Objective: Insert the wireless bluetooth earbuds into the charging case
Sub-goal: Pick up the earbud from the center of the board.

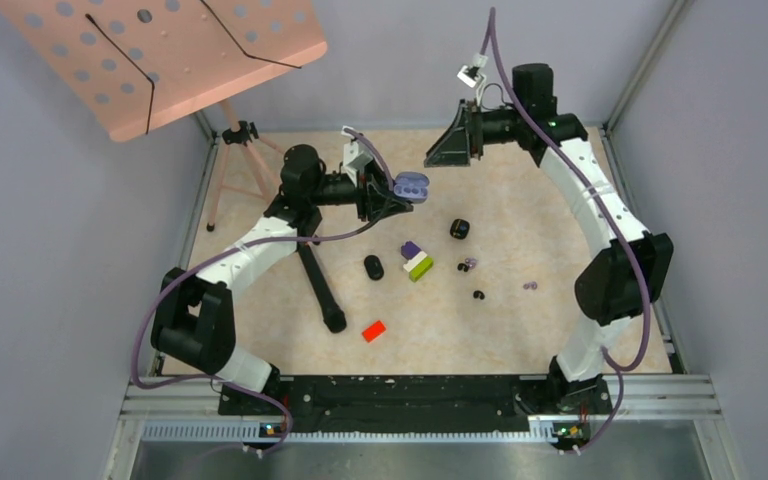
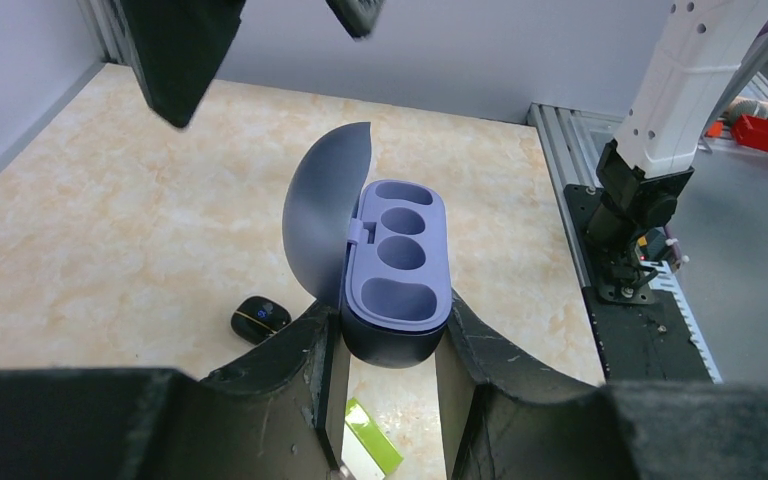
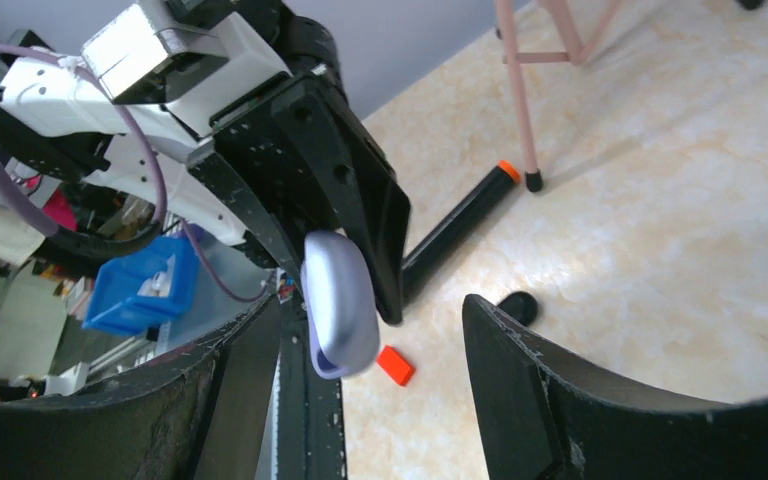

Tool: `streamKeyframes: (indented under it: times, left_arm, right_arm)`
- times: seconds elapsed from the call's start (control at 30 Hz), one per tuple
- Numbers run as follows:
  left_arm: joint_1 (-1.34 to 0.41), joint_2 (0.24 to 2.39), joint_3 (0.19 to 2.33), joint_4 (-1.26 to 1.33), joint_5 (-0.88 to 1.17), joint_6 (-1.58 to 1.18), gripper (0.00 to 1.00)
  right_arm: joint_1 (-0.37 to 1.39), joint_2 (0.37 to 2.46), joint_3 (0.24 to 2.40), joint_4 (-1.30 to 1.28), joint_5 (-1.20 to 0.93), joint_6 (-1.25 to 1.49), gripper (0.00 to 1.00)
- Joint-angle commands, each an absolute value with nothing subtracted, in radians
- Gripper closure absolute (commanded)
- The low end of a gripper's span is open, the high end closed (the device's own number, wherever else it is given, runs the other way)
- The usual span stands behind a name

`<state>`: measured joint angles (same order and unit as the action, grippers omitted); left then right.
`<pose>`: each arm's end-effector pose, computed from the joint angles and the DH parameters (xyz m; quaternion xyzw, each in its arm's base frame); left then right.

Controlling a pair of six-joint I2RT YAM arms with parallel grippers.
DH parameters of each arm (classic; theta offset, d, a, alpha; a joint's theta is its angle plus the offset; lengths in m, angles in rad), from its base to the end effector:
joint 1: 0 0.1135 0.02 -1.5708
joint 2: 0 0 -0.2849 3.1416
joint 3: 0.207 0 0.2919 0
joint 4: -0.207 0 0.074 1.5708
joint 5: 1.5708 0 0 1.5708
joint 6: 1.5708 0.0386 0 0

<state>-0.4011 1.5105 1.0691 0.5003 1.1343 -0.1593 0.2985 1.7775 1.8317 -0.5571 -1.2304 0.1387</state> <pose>0.3333 -0.1794 0.3354 0.4578 0.5272 -0.5239 0.4879 0.4066 0.1632 0.4258 -0.3489 0.6773 0.5751 0.2980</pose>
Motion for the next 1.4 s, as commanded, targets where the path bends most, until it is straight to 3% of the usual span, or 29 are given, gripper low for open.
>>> streamKeyframes:
  times: [0.0,0.07,0.2,0.33,0.4,0.6,1.13,1.37]
  left_arm:
    - [-0.402,1.514,1.051,0.551,1.111,-0.203,1.0]
    - [-0.398,1.509,1.047,0.554,1.1,-0.219,1.0]
    - [-0.385,1.49,1.025,0.552,1.068,-0.254,1.0]
    - [-0.372,1.469,0.999,0.554,1.054,-0.289,1.0]
    - [-0.366,1.464,0.989,0.554,1.051,-0.304,1.0]
    - [-0.346,1.43,0.957,0.539,1.04,-0.332,1.0]
    - [-0.325,1.402,0.923,0.528,1.025,-0.367,1.0]
    - [-0.325,1.402,0.924,0.525,1.025,-0.365,1.0]
  right_arm:
    - [0.192,1.675,1.798,-0.452,-1.214,0.209,0.35]
    - [0.139,1.636,1.767,-0.592,-1.058,0.079,0.4]
    - [0.119,1.487,1.563,-0.908,-0.746,-0.505,0.52]
    - [0.115,1.355,1.279,-1.099,-0.614,-1.002,0.61]
    - [0.115,1.35,1.191,-1.15,-0.561,-1.117,0.63]
    - [0.108,1.418,1.083,-1.149,-0.471,-1.207,0.7]
    - [0.093,1.456,0.955,-0.892,-0.298,-1.264,0.62]
    - [0.09,1.488,0.952,-0.884,-0.277,-1.284,0.64]
